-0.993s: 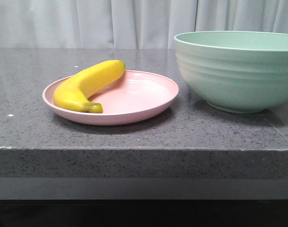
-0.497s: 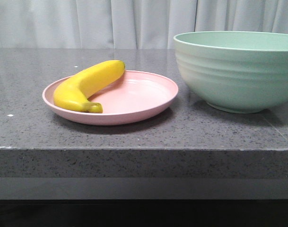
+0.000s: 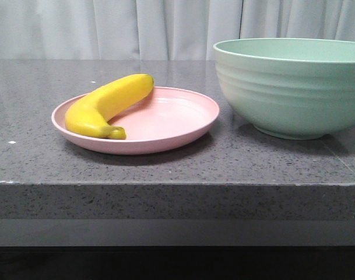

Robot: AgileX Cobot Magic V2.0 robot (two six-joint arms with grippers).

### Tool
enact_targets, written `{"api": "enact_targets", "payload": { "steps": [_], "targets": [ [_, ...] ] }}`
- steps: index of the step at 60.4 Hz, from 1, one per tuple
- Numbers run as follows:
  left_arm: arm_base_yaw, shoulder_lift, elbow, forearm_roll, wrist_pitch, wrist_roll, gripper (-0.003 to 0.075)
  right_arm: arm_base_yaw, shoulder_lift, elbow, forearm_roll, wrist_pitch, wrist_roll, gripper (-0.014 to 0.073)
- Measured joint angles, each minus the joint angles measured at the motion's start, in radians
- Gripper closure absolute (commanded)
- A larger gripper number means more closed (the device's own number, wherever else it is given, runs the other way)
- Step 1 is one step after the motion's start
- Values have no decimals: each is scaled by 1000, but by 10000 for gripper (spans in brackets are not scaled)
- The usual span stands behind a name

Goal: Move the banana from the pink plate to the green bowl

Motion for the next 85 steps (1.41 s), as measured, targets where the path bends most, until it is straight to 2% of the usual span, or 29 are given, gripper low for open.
{"api": "enact_targets", "payload": {
  "steps": [6,17,28,44,56,78,85],
  "targets": [
    [-45,79,-75,-6,110,21,66,0,0,0,0,0,0,-50],
    [-187,307,-264,-10,336,32,84,0,0,0,0,0,0,-50],
    [-329,569,-432,-10,439,32,84,0,0,0,0,0,0,-50],
    [-457,861,-617,-17,457,17,84,0,0,-1,0,0,0,-50],
    [-469,1013,-681,-20,466,13,84,0,0,-1,0,0,0,-50],
    [-471,1119,-687,-20,439,9,85,0,0,-1,0,2,0,-50],
    [-471,1125,-689,-20,434,9,141,0,0,-1,0,4,0,-50]
  ]
}}
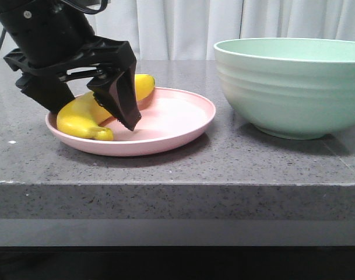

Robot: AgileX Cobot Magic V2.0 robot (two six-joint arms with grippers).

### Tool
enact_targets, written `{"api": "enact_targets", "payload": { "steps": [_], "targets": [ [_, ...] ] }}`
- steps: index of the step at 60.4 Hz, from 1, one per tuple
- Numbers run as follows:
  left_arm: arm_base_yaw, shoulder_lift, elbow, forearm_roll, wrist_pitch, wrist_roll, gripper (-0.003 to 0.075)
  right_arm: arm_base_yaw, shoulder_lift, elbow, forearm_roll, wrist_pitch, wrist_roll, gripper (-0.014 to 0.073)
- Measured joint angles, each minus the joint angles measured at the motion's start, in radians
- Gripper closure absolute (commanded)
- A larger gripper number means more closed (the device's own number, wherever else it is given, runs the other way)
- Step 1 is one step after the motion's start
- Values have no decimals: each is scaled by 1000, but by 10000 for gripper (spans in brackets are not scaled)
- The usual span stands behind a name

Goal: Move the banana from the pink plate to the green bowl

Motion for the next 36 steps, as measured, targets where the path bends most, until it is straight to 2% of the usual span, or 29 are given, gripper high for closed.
{"api": "enact_targets", "payload": {
  "steps": [19,36],
  "targets": [
    [0,2,0,2,-46,-2,433,0,0,0,0,2,0,-50],
    [0,4,0,2,-89,-2,608,0,0,0,0,3,0,-50]
  ]
}}
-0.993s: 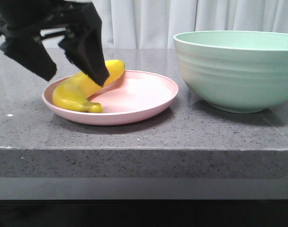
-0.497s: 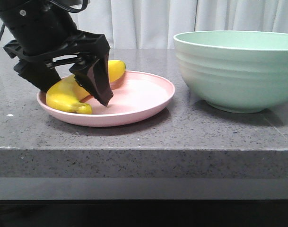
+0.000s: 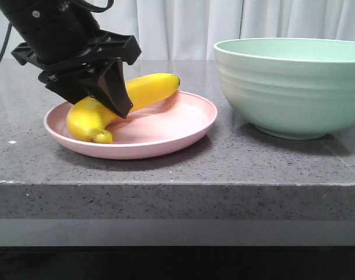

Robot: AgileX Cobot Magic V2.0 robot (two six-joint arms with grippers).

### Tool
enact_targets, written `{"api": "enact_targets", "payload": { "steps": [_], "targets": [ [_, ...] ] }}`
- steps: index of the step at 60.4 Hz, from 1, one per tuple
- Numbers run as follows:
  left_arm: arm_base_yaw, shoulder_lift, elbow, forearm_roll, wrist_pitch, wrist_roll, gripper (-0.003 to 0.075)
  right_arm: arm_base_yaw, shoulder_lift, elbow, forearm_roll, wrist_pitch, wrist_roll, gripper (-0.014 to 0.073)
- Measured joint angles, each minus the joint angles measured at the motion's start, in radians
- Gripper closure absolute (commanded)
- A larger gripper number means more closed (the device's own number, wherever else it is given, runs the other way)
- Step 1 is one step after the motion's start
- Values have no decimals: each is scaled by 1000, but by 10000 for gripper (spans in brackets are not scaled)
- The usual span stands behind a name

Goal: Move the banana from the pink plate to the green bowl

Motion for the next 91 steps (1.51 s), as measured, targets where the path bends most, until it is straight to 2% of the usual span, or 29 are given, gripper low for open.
{"api": "enact_targets", "payload": {
  "steps": [11,18,30,42,51,66,77,91],
  "targets": [
    [-1,-23,-11,2,-5,0,675,0,0,0,12,0,0,-50],
    [-17,-84,-44,4,18,0,680,0,0,0,65,2,0,-50],
    [-132,-261,-104,4,57,0,680,0,8,0,191,2,0,-50],
    [-218,-349,-105,0,70,0,680,19,67,0,317,5,0,-50],
    [-225,-354,-105,0,73,0,680,104,146,-29,474,7,-12,-50],
    [-229,-354,-105,0,77,0,680,369,367,-182,721,-61,-123,-50],
    [-229,-354,-105,0,77,0,680,501,525,-295,757,-117,-148,-50],
    [-229,-354,-105,0,77,0,680,523,676,-414,760,-126,-158,-50]
  ]
}}
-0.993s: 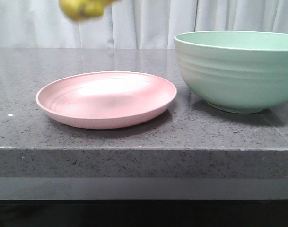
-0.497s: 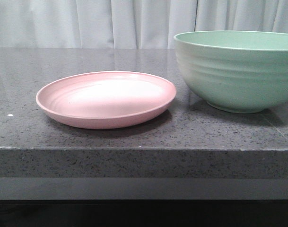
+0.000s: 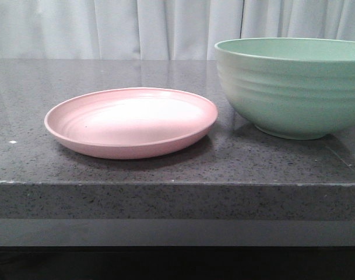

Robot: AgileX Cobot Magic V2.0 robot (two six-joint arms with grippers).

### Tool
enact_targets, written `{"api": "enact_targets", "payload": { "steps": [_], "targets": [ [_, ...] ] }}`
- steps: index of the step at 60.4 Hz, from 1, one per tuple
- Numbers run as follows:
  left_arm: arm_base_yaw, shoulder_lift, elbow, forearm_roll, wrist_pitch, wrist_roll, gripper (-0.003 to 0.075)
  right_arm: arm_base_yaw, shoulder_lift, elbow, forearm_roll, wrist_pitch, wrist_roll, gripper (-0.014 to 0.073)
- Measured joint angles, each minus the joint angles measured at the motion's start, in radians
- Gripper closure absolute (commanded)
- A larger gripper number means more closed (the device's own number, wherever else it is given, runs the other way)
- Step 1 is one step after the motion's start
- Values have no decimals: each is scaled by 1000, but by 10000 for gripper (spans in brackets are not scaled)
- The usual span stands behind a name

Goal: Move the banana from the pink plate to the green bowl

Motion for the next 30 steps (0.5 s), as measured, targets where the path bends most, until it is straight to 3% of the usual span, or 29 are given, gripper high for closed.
{"api": "enact_targets", "payload": {
  "steps": [23,30],
  "targets": [
    [0,0,0,0,0,0,680,1,114,-117,0,4,-11,-48],
    [0,0,0,0,0,0,680,9,147,-139,0,15,-11,42]
  ]
}}
